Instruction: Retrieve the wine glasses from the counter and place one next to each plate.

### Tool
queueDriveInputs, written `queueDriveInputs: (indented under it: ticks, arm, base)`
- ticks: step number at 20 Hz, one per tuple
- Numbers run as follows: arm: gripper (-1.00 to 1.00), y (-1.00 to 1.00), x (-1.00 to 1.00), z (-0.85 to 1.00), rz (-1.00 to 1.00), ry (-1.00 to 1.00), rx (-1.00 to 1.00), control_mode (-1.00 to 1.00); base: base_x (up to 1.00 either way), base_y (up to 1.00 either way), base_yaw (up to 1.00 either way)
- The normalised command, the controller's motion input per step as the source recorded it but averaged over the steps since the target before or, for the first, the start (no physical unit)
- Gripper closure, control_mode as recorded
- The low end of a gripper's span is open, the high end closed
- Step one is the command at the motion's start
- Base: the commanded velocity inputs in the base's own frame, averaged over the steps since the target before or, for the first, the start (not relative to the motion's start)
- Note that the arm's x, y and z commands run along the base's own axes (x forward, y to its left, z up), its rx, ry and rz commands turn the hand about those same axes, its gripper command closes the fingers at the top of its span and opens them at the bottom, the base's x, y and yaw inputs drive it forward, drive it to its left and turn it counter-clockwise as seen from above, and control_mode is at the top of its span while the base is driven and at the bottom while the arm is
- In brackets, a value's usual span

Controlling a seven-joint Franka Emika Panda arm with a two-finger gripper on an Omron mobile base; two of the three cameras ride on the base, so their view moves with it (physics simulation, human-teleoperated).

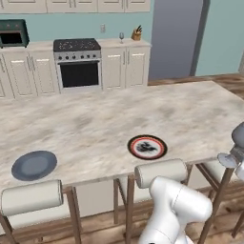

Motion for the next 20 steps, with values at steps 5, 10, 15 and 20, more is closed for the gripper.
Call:
queueDriveInputs:
  ticks: [5, 10, 15, 20]
  arm:
    - [1.00, 0.00, 0.00, 0.00, 0.00, 0.00, 0.00, 1.00]
    - [1.00, 0.00, 0.00, 0.00, 0.00, 0.00, 0.00, 1.00]
    - [1.00, 0.00, 0.00, 0.00, 0.00, 0.00, 0.00, 1.00]
    - [1.00, -0.11, 0.12, 0.00, 0.00, 0.00, 0.00, -1.00]
  base:
    - [0.07, -0.18, 0.37]
    - [0.01, 0.00, 0.10]
    - [0.12, -0.04, 0.00]
    - [0.11, -0.06, 0.00]
